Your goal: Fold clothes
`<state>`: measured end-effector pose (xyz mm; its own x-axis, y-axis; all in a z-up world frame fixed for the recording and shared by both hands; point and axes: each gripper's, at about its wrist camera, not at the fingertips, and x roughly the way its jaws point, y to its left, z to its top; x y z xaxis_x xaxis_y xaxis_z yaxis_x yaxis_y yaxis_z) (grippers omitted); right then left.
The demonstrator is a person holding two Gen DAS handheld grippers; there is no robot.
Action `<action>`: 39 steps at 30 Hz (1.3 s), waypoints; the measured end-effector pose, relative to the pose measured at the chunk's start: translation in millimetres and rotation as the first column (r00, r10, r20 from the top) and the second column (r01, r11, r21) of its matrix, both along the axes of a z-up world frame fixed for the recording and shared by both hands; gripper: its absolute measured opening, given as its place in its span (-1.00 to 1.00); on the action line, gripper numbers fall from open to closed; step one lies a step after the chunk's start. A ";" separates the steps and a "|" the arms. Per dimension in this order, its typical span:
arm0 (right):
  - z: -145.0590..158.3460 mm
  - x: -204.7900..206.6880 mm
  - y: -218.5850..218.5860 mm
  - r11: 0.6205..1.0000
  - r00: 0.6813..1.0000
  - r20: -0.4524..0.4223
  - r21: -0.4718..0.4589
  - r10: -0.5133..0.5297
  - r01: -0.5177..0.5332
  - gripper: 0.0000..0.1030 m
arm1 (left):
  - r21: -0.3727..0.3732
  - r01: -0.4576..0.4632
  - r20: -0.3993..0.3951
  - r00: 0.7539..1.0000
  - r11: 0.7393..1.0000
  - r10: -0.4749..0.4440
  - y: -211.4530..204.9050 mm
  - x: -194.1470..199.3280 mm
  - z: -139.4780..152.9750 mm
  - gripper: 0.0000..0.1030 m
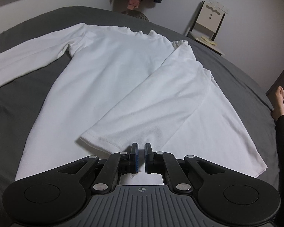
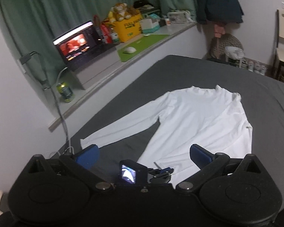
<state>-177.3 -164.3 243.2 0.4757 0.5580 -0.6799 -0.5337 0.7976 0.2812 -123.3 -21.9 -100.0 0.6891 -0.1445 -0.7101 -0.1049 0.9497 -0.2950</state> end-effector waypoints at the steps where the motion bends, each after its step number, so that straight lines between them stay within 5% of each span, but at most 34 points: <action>1: 2.1 -0.2 -1.0 1.000 1.000 0.012 0.006 0.002 -0.002 1.00 | 0.000 -0.001 -0.001 1.000 1.000 0.001 0.0 0.1 0.0 -0.93; 9: 14.9 -3.2 -9.4 0.998 0.998 0.059 0.054 0.009 -0.013 1.00 | 0.003 -0.004 -0.010 1.000 1.000 0.004 0.1 1.0 -0.9 -0.93; 15: -3.3 11.4 -9.0 0.997 0.999 0.033 0.069 0.017 -0.019 1.00 | 0.007 -0.003 -0.011 1.000 1.000 0.003 -0.5 1.8 -1.5 -0.93; 21: -101.8 79.2 -33.6 0.997 0.998 0.049 0.074 -0.028 0.024 1.00 | 0.014 0.001 -0.005 1.000 1.000 -0.001 -0.7 2.0 -2.4 -0.93; 24: -175.8 120.7 -48.7 0.978 0.980 0.128 -0.125 -0.153 0.169 1.00 | 0.030 0.017 0.006 1.000 0.999 -0.017 -3.9 3.6 -2.7 -0.93; 27: -239.0 149.8 -63.8 0.888 0.931 0.303 -0.342 -0.206 0.308 1.00 | 0.048 0.036 0.035 0.999 0.998 -0.037 -7.7 6.4 0.8 -0.93; 29: -269.8 167.7 -79.4 0.845 0.913 0.341 -0.398 -0.224 0.356 0.99 | 0.046 0.050 0.053 0.997 0.998 -0.052 -8.8 11.1 3.5 -0.93; 37: -307.5 205.4 -114.0 0.874 0.892 0.380 -0.313 -0.245 0.373 0.99 | 0.036 0.097 0.053 0.994 0.995 -0.098 -13.4 40.9 1.8 -0.93; 39: -306.7 212.4 -125.3 0.907 0.899 0.343 -0.220 -0.272 0.358 0.99 | 0.010 0.074 0.044 0.996 0.997 -0.075 -12.9 41.7 -3.0 -0.93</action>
